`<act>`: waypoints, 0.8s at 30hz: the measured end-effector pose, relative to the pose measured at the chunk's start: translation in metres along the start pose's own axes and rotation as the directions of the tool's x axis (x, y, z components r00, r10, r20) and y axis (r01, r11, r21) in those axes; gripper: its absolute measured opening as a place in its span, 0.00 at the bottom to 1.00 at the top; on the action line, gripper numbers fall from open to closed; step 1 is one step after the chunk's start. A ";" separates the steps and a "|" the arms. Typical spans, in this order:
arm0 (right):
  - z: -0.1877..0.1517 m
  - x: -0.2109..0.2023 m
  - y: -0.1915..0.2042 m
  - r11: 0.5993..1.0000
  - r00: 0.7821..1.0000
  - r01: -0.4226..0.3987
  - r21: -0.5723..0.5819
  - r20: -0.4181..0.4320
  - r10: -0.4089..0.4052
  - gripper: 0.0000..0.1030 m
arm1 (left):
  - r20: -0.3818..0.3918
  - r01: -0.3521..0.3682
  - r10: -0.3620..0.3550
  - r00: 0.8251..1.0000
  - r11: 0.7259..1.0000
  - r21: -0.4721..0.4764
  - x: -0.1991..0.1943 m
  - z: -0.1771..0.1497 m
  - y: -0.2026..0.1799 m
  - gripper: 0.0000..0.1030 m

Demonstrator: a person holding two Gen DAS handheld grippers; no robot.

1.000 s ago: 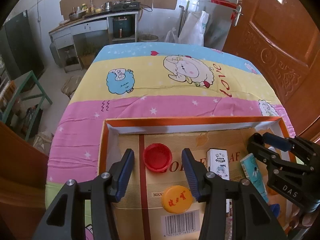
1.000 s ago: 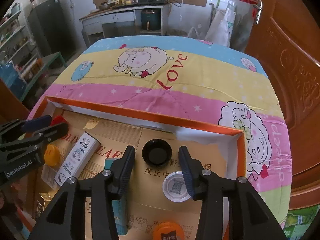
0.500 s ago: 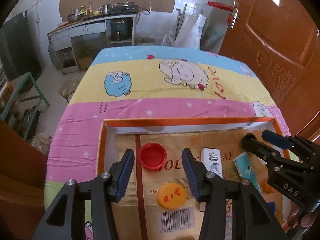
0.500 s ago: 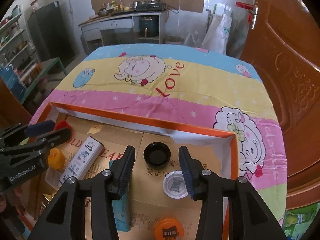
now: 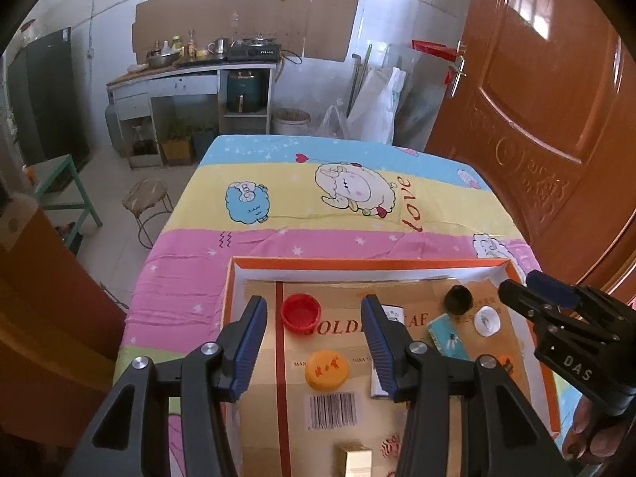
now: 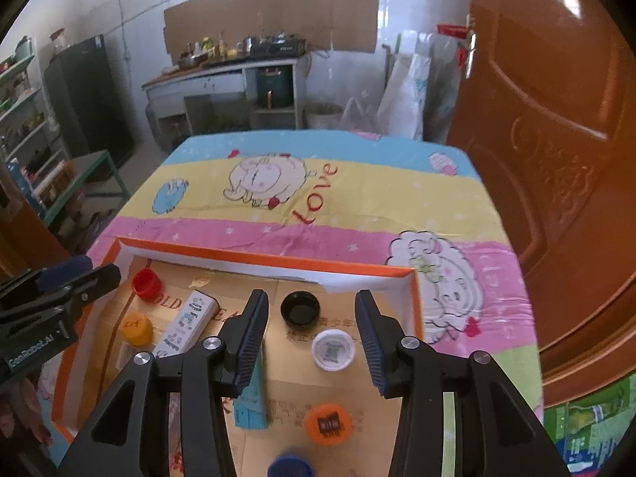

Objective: Organize rigid objects

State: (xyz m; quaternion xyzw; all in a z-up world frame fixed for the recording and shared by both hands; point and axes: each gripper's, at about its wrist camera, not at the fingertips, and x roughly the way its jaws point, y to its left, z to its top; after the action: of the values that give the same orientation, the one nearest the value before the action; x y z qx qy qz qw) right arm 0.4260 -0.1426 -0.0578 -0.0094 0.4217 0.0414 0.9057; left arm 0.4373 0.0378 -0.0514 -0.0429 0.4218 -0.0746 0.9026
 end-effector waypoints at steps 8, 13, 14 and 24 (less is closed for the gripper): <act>-0.019 -0.038 0.007 0.999 0.999 0.032 -0.017 0.033 -0.032 0.45 | 0.040 -0.009 0.009 0.999 1.000 0.008 -0.031 -0.019 -0.008 0.48; -0.036 -0.061 0.015 0.999 0.999 0.028 -0.019 0.047 -0.027 0.45 | 0.072 -0.014 0.012 0.997 1.000 0.026 -0.053 -0.035 -0.016 0.48; -0.040 -0.065 0.016 1.000 0.998 0.025 -0.017 0.050 -0.024 0.45 | 0.081 -0.020 0.017 0.997 0.999 0.033 -0.058 -0.040 -0.019 0.48; -0.090 -0.112 0.024 1.000 0.994 0.012 0.017 0.107 -0.014 0.45 | 0.178 -0.031 0.024 0.984 0.999 0.039 -0.109 -0.082 -0.031 0.48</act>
State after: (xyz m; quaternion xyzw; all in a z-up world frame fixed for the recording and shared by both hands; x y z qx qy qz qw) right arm 0.2830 -0.1308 -0.0296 -0.0027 0.3728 0.0327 0.9273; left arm 0.3026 0.0244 -0.0173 -0.0249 0.3386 -0.0666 0.9383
